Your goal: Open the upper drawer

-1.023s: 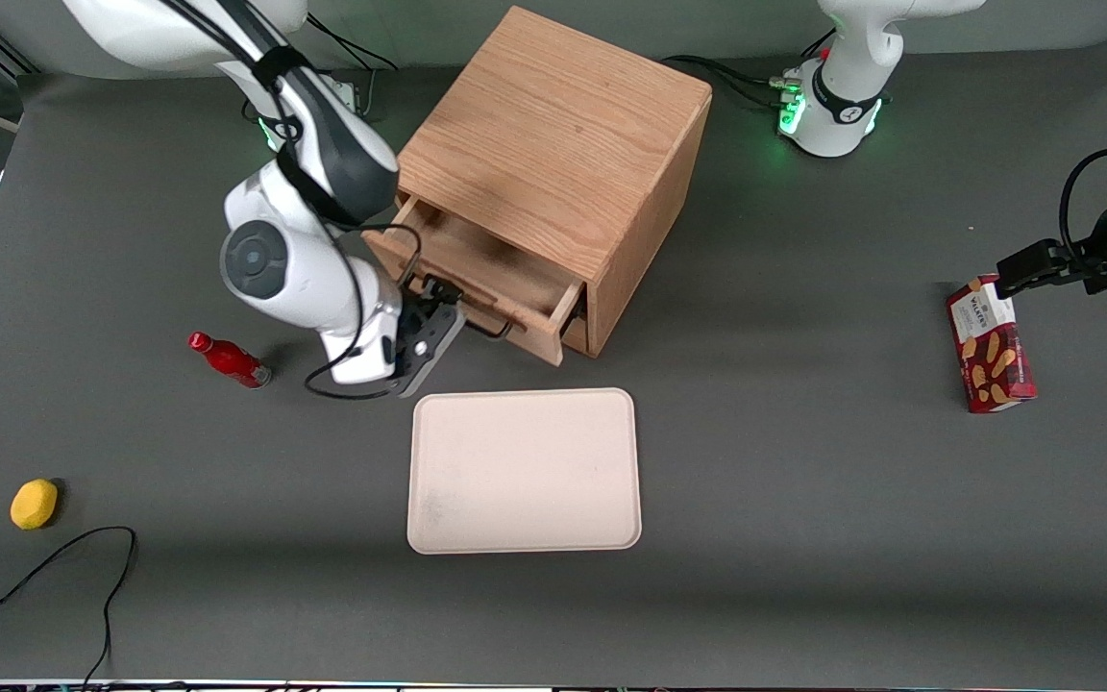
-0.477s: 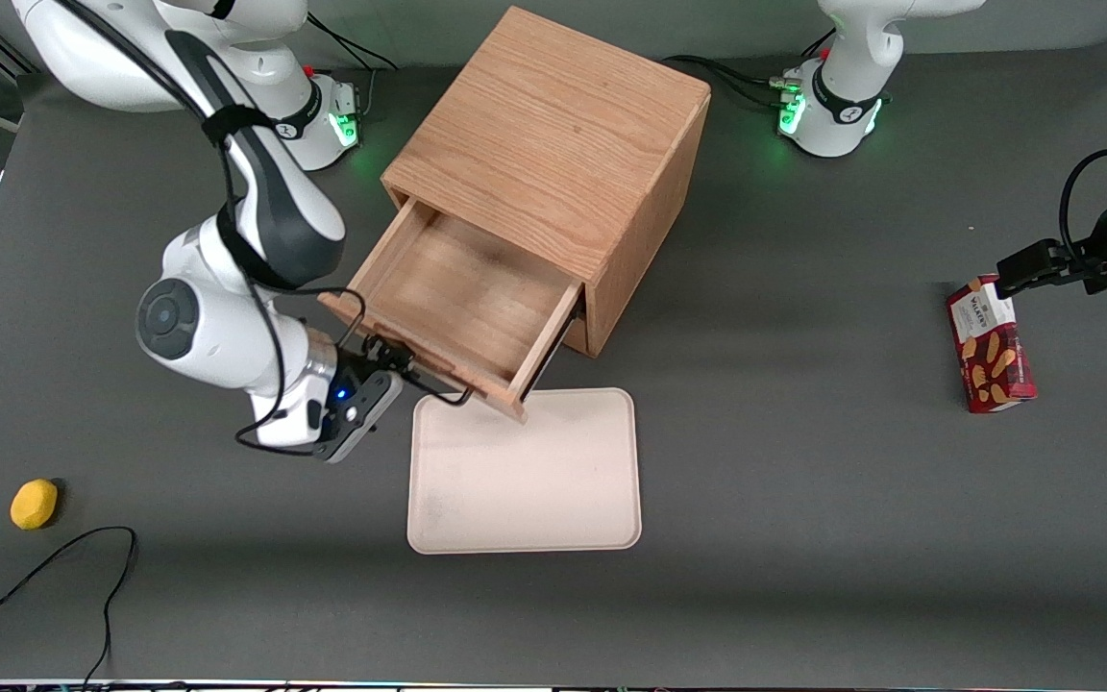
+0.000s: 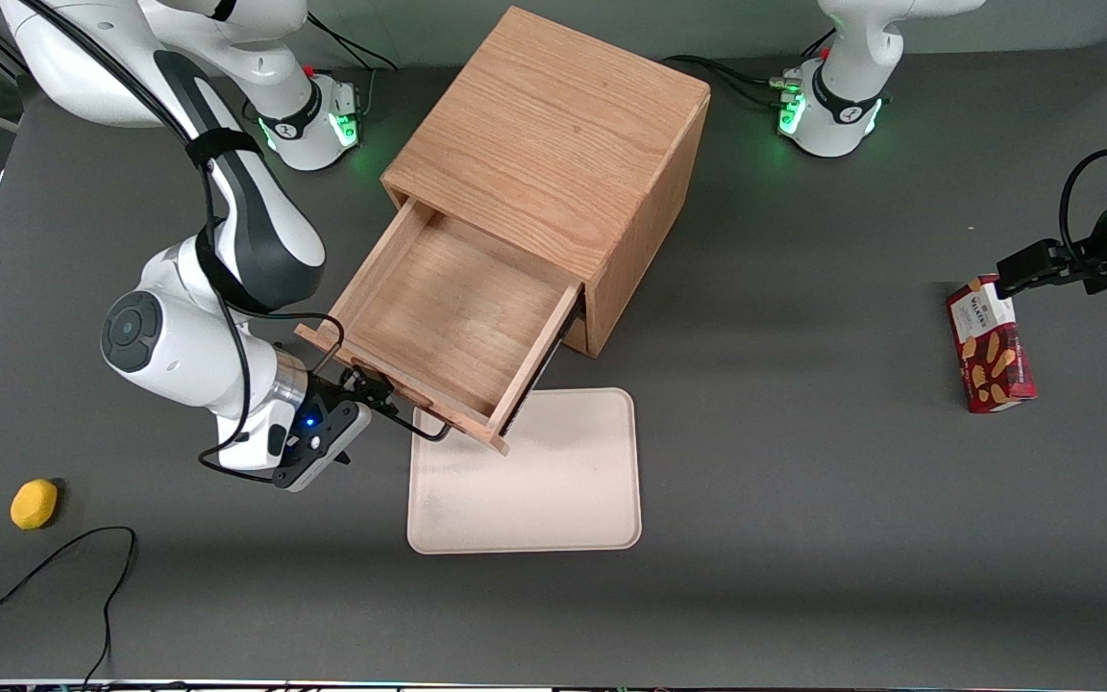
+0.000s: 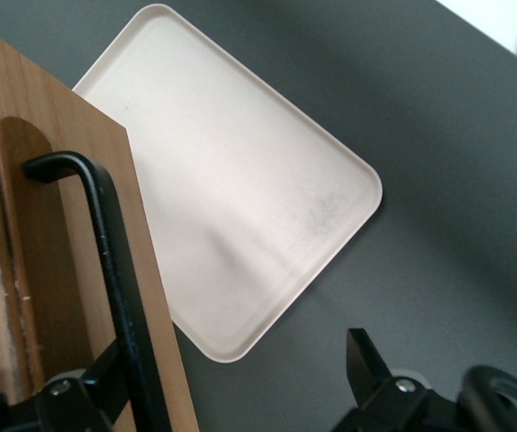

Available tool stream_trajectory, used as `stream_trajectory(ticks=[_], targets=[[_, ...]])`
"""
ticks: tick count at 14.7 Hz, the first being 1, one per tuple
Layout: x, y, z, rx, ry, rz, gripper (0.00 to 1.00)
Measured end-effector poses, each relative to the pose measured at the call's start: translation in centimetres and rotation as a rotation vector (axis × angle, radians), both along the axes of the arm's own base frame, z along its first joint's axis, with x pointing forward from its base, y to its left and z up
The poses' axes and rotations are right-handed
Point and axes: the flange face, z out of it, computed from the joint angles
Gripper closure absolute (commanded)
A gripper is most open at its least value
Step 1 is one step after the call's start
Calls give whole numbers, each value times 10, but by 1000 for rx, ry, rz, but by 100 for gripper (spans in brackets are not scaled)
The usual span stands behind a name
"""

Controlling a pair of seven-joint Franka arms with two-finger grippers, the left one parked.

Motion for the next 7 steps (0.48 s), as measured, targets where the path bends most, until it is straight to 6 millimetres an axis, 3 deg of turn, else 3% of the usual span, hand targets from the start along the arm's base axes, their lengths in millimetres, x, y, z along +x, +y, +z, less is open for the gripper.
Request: stream_trajectory(ticks=[3, 7], targets=[[6, -1, 24, 10, -43, -5, 0], [1, -30, 91, -9, -89, -36, 0]])
